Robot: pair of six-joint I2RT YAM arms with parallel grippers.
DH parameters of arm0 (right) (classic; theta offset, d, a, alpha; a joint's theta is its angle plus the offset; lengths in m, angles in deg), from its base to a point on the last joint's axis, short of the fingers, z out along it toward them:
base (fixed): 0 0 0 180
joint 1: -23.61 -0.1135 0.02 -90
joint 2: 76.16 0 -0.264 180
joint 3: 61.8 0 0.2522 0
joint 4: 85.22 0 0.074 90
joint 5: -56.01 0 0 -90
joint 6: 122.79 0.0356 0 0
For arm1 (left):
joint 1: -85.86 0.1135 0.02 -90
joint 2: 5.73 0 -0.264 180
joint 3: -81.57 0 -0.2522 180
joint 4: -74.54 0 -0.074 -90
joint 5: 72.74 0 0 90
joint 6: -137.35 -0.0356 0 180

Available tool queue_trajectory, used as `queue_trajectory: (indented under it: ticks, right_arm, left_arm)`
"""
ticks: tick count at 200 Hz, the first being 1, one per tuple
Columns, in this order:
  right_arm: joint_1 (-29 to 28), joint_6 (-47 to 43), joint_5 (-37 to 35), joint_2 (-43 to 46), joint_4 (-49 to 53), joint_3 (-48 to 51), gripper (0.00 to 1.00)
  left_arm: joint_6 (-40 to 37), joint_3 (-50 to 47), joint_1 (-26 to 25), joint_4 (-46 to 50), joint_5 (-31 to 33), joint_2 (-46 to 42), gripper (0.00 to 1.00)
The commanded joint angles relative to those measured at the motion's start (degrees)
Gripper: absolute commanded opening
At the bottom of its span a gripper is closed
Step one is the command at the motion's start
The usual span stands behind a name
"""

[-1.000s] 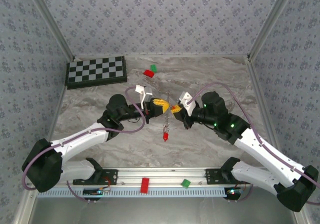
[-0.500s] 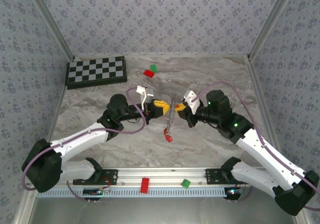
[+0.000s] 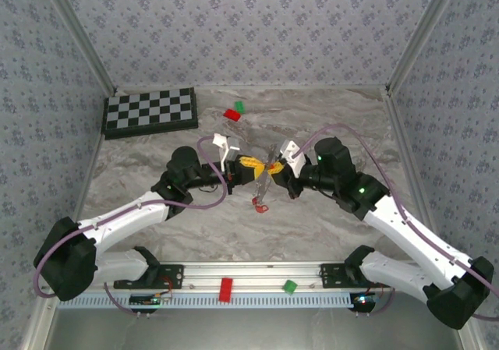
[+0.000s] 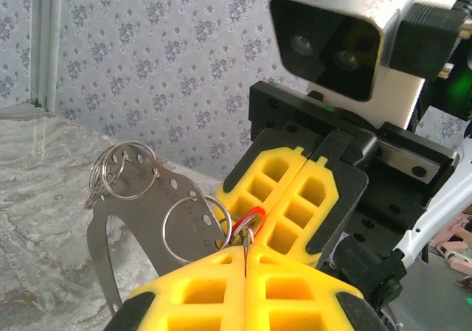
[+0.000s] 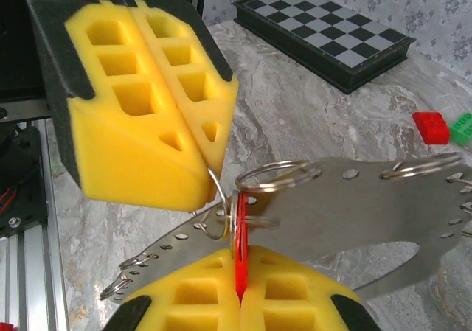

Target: Put the keys on the keyring

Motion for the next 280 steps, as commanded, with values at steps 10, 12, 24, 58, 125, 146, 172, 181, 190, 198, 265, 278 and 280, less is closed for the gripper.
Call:
queue_trajectory:
  ticks: [10,12,24,58,125,146,172,181,190,198,265,278,280]
  right_arm:
    - [-0.9,-1.8,-0.2,0.1,0.8,-3.0,0.0]
    - [-0.9,-1.9,-0.2,0.2,1.0,-3.1,0.0]
    - [-1.0,-2.2,-0.7,0.2,1.7,-3.6,0.0]
    - [-1.0,-2.6,-1.8,1.3,2.0,-3.6,0.0]
    - [-0.9,-3.6,-4.3,2.5,2.8,-4.4,0.0]
    - [-0.8,-4.0,-5.0,2.8,3.7,-5.3,0.0]
    - [-0.6,-4.3,-6.1,2.7,4.9,-6.4,0.0]
    - [-0.6,-4.2,-6.9,2.5,5.3,-6.7,0.0]
    - [-0.4,-4.1,-7.9,2.2,5.6,-7.0,0.0]
    - [-0.3,-4.2,-9.0,1.9,6.2,-7.3,0.0]
    - [1.5,-3.7,-13.6,-3.2,7.3,-9.7,0.0]
    - [2.0,-3.8,-14.6,-5.3,7.2,-10.6,0.0]
    - [2.2,-3.8,-14.8,-5.6,7.2,-10.6,0.0]
  left_arm:
    - [-1.0,2.9,-0.1,-1.5,-0.7,-0.3,0.0]
    - [-1.0,3.0,-0.1,-1.5,-0.6,-0.3,0.0]
    - [-1.0,2.8,-0.1,-1.6,-0.5,-0.2,0.0]
    - [-1.1,3.0,0.0,-1.2,-1.2,0.5,0.0]
    - [-3.0,3.2,-0.1,1.4,-0.7,1.1,0.0]
    - [-3.5,3.0,0.0,2.1,0.0,1.1,0.0]
    - [-3.5,3.0,0.3,2.8,1.5,1.2,0.03]
    - [-3.1,3.0,0.7,2.9,2.1,1.1,0.15]
    - [-2.6,3.0,1.2,2.7,2.7,0.9,0.2]
    - [-2.1,3.0,1.5,2.6,3.2,0.6,0.25]
    - [-2.6,2.0,3.1,9.2,13.7,-6.4,0.71]
    - [-2.7,1.1,3.1,10.4,17.3,-8.4,0.86]
    - [-2.7,0.9,3.1,10.6,17.8,-8.7,0.88]
